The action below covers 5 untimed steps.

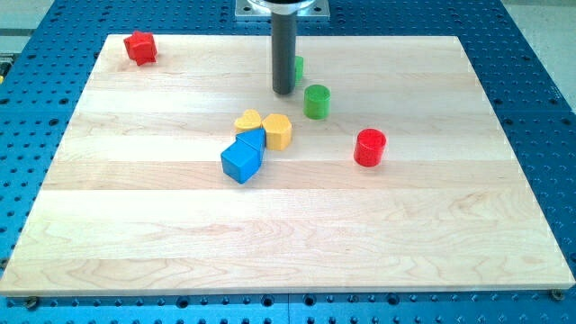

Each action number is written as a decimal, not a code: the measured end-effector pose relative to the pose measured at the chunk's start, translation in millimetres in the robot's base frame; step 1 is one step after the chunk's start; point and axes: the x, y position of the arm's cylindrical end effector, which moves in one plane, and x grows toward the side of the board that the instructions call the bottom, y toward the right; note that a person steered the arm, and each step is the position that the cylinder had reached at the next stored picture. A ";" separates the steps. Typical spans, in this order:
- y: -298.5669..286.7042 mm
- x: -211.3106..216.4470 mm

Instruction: Move the green circle diagonal to the top right of the red circle

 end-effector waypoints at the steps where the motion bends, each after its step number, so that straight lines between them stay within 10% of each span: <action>1: 26.6 -55.1; 5: 81.5 -103.1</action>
